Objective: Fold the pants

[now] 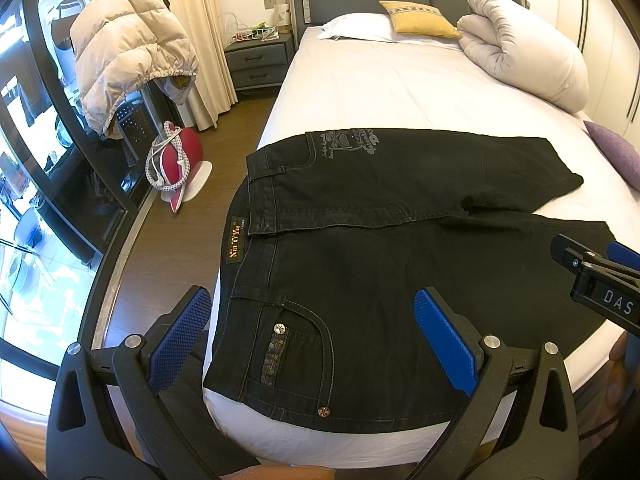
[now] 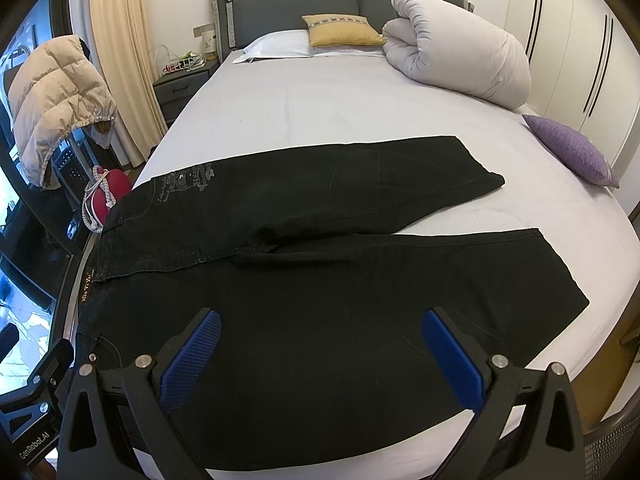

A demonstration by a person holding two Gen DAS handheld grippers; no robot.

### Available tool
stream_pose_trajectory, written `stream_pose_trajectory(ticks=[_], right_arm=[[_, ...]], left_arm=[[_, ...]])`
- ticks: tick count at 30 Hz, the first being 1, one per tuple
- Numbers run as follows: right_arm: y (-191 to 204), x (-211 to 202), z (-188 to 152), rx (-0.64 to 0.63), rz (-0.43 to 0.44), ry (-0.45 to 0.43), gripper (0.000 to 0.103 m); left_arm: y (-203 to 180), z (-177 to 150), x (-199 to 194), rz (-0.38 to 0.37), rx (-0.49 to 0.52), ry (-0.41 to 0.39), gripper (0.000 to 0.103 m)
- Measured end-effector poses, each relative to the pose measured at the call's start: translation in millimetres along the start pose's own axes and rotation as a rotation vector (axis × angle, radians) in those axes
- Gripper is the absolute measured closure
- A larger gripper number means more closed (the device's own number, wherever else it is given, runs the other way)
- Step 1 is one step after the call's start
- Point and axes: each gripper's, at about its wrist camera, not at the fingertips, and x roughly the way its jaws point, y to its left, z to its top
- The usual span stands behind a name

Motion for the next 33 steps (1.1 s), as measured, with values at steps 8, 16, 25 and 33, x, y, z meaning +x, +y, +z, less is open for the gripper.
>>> stream_pose_trajectory(ticks=[8,16,25,33], right_arm=[[0,1,-2,-0.004,-0.004,0.001,0.000],[1,4,-6,-0.010,-0.013,0.006,0.000],[1,9,-10,-0.013,-0.019,0.016,0.000],[1,10,-10,-0.014,-0.020,0.018,0.000]], left_arm=[[-4,-2,1,-0.001,0.003,0.003,0.000],[-5,-3,1,-0.003,0.004,0.004,0.000],[-3,-6,6,-0.003,0.007,0.011,0.000],[-1,-4,9,-0.004,0.012,0.015,0.000]])
